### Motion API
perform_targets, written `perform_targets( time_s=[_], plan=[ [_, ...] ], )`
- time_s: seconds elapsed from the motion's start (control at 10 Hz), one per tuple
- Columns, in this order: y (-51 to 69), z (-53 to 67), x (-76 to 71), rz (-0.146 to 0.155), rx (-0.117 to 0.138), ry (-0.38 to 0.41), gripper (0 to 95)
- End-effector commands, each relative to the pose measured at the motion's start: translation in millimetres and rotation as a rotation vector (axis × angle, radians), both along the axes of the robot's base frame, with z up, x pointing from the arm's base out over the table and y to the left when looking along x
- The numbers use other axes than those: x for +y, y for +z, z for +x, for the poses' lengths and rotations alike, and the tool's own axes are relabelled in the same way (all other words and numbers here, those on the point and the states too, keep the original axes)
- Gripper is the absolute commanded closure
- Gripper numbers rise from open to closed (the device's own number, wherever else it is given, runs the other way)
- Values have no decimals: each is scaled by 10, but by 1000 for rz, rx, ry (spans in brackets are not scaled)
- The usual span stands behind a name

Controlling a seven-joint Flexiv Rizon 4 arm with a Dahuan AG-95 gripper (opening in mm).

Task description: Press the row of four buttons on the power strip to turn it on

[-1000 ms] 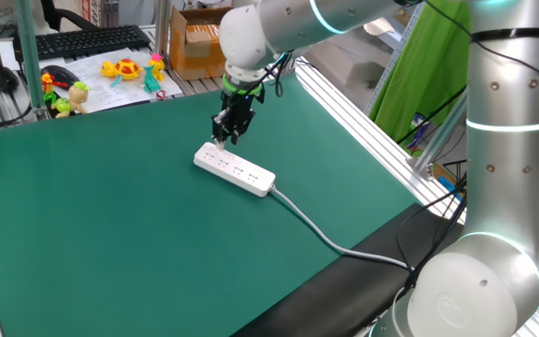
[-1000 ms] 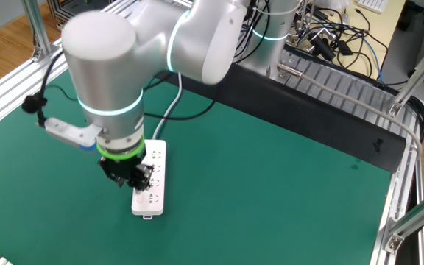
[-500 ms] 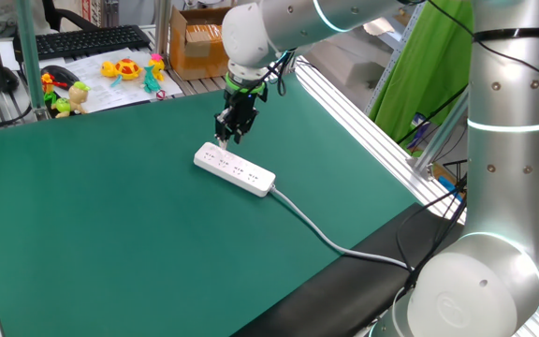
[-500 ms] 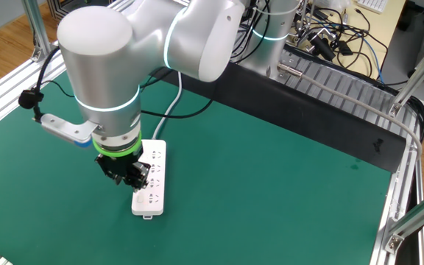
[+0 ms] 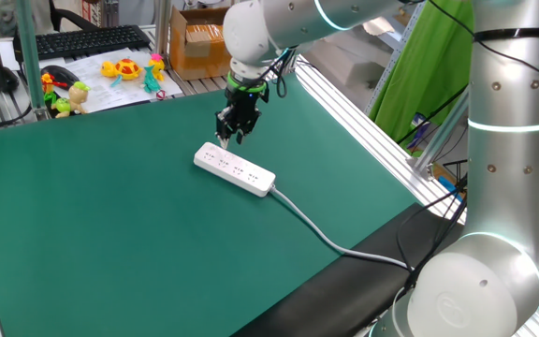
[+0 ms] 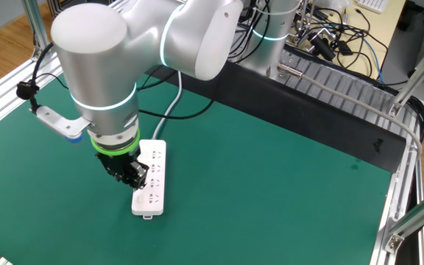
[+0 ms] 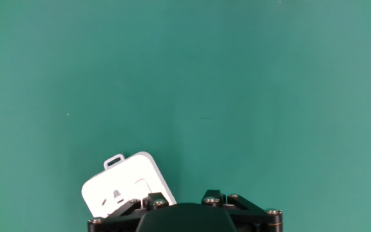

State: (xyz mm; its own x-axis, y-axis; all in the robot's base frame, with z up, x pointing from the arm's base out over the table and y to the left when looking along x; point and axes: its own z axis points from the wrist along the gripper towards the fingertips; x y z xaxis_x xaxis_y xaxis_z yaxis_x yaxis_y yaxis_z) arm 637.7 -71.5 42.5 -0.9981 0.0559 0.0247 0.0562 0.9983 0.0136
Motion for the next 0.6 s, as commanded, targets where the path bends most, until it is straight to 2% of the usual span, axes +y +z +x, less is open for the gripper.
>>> perform_targets(
  time_s=[0.1,0.3,0.6],
  plan=[
    [41,-22,-2,0,13,-46,570],
    [48,-26,-1,3,8,-52,570],
    [59,-33,9,8,11,-19,570]
  ],
)
